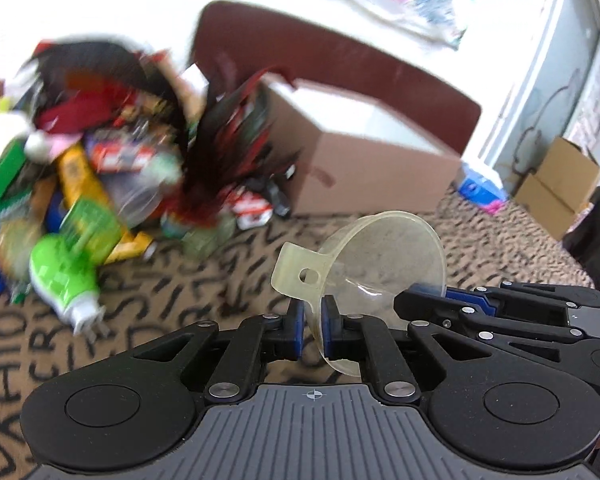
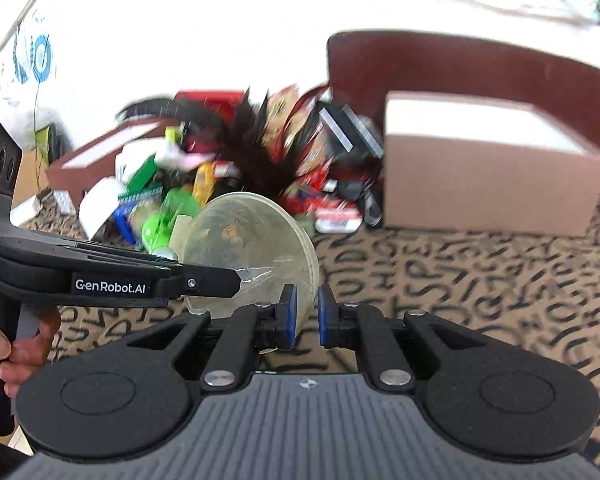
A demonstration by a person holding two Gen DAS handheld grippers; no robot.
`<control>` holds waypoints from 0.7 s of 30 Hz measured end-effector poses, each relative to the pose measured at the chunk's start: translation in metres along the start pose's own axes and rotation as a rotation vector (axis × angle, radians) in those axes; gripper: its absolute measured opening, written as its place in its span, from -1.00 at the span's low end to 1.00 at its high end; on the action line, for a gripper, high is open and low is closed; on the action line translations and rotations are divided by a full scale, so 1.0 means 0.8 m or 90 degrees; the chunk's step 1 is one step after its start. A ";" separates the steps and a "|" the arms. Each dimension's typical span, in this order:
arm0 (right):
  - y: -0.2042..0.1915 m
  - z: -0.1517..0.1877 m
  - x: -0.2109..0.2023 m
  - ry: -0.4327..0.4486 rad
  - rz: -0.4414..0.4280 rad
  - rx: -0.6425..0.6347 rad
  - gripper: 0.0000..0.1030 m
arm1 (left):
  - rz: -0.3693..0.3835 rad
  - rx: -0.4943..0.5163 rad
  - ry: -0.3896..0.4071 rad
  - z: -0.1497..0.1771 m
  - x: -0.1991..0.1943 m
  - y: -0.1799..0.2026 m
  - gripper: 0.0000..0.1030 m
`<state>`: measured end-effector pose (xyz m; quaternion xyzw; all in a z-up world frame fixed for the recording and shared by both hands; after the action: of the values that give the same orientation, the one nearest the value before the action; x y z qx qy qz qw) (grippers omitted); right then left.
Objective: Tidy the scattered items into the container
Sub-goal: 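Lift the funnel with the left tool and carry it over the tan box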
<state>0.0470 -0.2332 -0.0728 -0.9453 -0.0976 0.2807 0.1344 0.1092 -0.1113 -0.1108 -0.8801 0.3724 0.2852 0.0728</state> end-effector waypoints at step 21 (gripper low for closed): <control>0.084 -0.239 0.005 0.153 0.065 -0.086 -0.75 | 0.023 0.055 0.115 -0.247 0.107 0.031 -0.69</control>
<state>0.1637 -0.3339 0.0583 -0.9827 -0.0516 0.1650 0.0666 0.2281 -0.2490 0.0072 -0.8915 0.4051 0.1894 0.0719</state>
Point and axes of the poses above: each gripper's, at about its wrist camera, not at the fingertips, and x roughly the way its jaws point, y to its right, z to its underside, the point moved 8 cm from there along x, roughly the way its jaws point, and after that the axes turned 14 degrees about x, right-handed, at the moved point
